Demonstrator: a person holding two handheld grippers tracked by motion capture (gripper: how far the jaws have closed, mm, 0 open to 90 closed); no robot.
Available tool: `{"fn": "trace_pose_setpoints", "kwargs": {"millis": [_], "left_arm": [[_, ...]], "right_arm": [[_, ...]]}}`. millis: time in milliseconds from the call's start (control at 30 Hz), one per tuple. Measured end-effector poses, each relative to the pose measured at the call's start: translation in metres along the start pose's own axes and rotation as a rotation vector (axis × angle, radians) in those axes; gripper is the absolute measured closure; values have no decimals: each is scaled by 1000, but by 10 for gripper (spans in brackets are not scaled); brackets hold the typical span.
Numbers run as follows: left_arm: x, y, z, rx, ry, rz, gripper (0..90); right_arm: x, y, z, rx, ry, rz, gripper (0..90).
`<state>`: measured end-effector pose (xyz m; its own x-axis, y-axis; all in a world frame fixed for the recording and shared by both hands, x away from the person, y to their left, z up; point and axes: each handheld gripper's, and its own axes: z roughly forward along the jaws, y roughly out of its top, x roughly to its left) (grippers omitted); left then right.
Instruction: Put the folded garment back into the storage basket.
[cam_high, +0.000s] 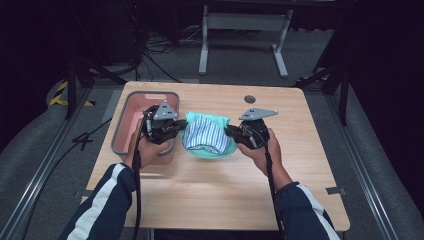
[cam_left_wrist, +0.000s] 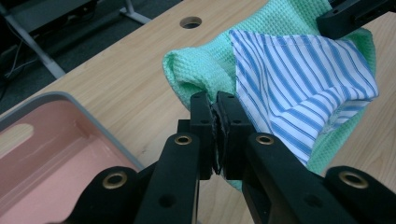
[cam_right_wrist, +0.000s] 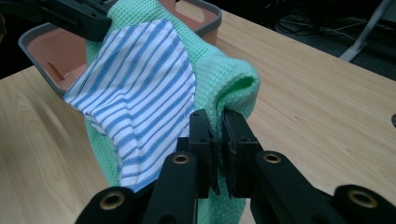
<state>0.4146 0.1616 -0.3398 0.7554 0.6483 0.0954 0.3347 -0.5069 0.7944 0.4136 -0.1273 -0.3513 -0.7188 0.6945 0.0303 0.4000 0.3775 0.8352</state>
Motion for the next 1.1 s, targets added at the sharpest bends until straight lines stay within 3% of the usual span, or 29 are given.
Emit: {"fn": "trace_pose_setpoints", "kwargs": {"millis": [333,500,733,967,1033,1100], "left_arm": [[16,-8,-20,-10,64,-37,861],[26,-17,-35,-35,102,-81,860],[42,-30,-48,-18,158,-118,860],[54,-41,-62,-16,190,-146,860],[58,-44,-67,-23,194,-172,860],[62,-46,-71,-11,205,-166,860]], "right_arm": [[13,22,16,-10,39,-31,834],[23,35,33,-16,67,-40,834],[38,52,50,-16,101,-56,834],[52,66,69,0,121,-80,834],[58,71,76,7,128,-91,834],[62,74,80,9,133,-94,834]]}}
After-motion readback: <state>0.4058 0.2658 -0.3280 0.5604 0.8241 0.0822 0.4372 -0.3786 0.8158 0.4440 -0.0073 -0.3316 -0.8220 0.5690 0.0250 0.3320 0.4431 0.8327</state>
